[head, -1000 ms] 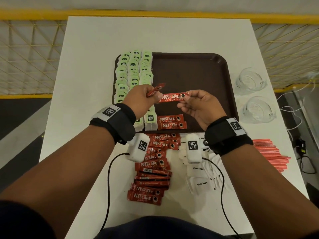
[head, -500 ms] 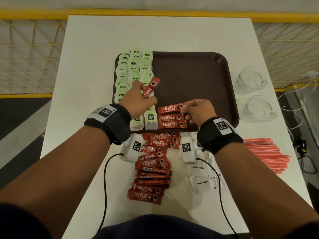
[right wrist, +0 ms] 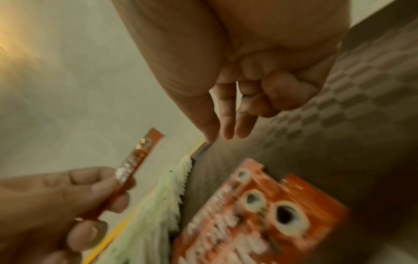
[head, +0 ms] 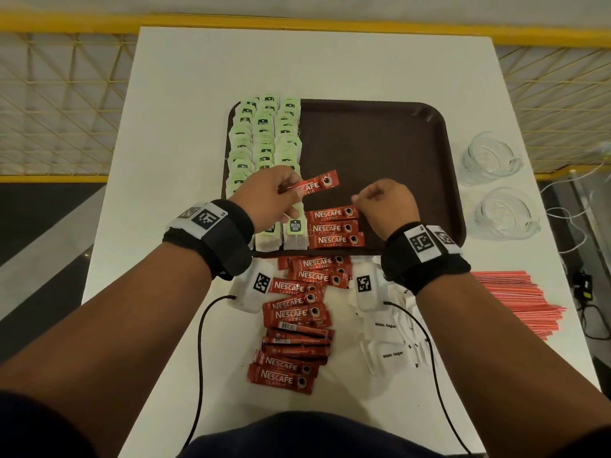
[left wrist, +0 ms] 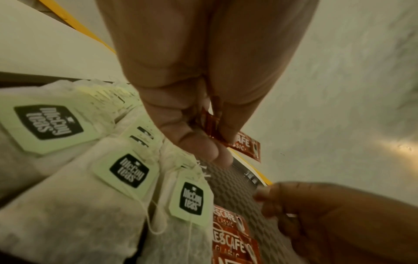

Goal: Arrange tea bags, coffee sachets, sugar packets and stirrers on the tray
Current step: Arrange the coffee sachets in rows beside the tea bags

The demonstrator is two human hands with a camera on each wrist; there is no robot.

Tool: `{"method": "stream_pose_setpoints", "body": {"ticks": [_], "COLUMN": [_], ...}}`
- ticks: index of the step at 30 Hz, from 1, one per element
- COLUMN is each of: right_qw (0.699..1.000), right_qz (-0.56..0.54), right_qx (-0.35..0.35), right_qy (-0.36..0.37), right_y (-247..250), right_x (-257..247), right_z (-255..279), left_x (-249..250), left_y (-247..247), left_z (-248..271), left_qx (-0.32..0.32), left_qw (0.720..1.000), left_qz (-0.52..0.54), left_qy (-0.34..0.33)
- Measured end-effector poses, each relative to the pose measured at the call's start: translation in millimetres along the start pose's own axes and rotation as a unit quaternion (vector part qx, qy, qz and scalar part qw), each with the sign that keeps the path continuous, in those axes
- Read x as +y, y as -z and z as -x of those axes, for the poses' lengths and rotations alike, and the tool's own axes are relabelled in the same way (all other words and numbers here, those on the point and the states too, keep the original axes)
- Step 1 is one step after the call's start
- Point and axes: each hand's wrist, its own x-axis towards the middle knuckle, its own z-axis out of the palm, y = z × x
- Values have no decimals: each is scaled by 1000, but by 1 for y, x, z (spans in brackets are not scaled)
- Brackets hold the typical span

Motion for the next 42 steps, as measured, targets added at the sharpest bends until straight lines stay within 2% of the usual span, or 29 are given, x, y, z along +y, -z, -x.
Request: {"method": "stream_pose_setpoints", "body": {"ticks": [2,4,7,12,15,19,27,31,33,37,40,42], "right_qw": [997,990,983,972,973,988,996,996,996,979,955,935], "right_qz": [-54,-101,-110,-198,-202,-115,47,80,79,105,167,231], "right_qx": [-1,-50,-101,-117,-108,-99,-75,-50,-43,-117,-195,-211], "right_qy": [54,88,111,50,25,7,4,-9,21,127,151,167], "right_y": [5,10,13,18,19,16,0,-1,4,14,7,-2], "right_x": [-13,-25,-31,-21,-13,-7,-13,-10,-13,-24,-24,-20], "right_z": [4,9,11,5,0,-10,-32,-32,-20,30,66,82], "left_x": [0,0,3,4,0,-8,-16,-23,-28,-40,-46,-48], "left_y": [0,-2,-4,2,8,14,14,15,16,14,10,5], "left_z": [-1,-2,-3,1,2,5,17,28,35,51,63,72], "left_qx": [-1,-2,-13,-3,23,54,55,53,49,33,13,-14], "left_qw": [1000,1000,1000,994,994,994,997,998,999,998,994,991], "left_qz": [-14,-16,4,107,110,98,47,36,25,-54,-102,-124], "left_qy": [-9,-12,-17,-4,5,9,-8,-4,-2,-27,-42,-52]}}
